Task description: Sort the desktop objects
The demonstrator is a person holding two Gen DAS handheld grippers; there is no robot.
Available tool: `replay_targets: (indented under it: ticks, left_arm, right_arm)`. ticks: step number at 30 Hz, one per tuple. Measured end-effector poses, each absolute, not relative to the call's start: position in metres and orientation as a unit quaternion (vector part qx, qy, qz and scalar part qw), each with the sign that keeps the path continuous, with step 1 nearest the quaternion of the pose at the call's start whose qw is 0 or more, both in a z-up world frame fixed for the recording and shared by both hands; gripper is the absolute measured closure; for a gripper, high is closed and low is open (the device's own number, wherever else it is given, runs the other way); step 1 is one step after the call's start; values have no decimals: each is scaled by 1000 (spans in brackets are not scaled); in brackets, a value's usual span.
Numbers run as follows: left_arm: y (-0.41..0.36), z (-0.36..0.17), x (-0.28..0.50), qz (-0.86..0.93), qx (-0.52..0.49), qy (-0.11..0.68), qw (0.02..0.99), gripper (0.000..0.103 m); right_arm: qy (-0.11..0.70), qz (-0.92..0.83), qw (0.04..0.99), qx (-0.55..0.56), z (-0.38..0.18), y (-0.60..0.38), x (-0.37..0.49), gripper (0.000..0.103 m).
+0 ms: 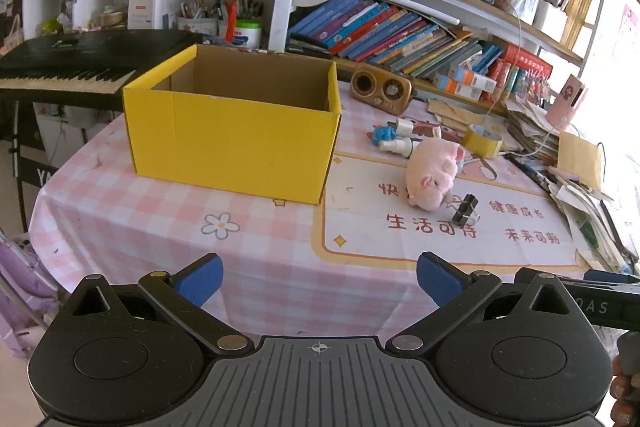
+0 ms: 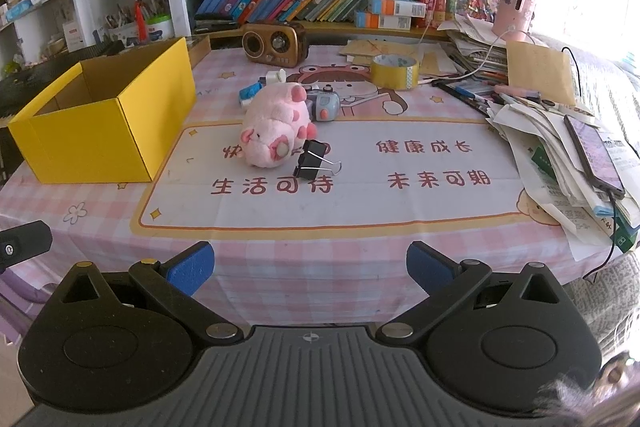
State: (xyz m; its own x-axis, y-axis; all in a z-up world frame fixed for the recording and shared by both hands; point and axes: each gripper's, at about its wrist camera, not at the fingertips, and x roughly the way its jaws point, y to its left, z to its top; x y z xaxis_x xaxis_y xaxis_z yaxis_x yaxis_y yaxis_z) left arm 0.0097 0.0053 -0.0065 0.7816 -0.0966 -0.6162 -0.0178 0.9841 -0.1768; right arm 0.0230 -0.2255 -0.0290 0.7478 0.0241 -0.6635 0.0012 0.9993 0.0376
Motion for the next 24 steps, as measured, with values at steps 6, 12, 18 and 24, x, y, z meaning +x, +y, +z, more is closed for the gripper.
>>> replay_targets:
  ticks: [6,12,18,24]
  left_arm:
    - [5,-6,10,-21,-87,330,940,0]
    - [5,-7,10,-19,-85,330,940,0]
    - [3,-7,11,-14,-79,331,940,0]
    - [3,-7,11,-14,-79,331,940,0]
  right_arm:
    - [356,6,934,17,-29,-225,24,0]
    - [356,6,934,17,-28,-226,24,0]
    - [356,5,934,16,-28,-224,24,0]
    - [356,5,934,16,-28,-224,23,0]
